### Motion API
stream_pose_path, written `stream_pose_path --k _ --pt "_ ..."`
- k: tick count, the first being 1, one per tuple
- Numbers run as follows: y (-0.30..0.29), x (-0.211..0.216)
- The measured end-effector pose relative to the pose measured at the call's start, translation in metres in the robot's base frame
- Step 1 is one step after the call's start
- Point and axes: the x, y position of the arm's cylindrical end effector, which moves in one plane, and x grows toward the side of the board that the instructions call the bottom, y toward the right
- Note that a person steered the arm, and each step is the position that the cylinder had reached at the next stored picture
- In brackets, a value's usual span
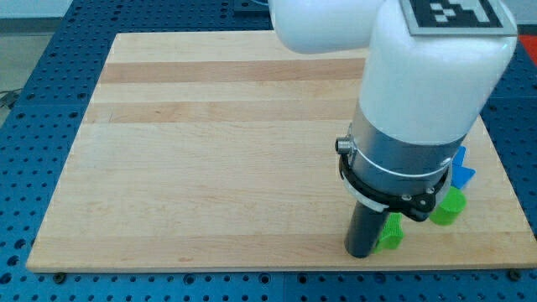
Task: Push the green star into the green circle
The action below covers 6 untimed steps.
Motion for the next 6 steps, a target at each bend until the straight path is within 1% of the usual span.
stream_pose_path --k 1,2,3,4,5,6 --pt "0.033 -0.001" --pt "0.043 -0.001" --pt "0.033 -0.004" --pt "0.003 -0.009" --pt "-0.003 -0.018" --pt "0.004 -0.04"
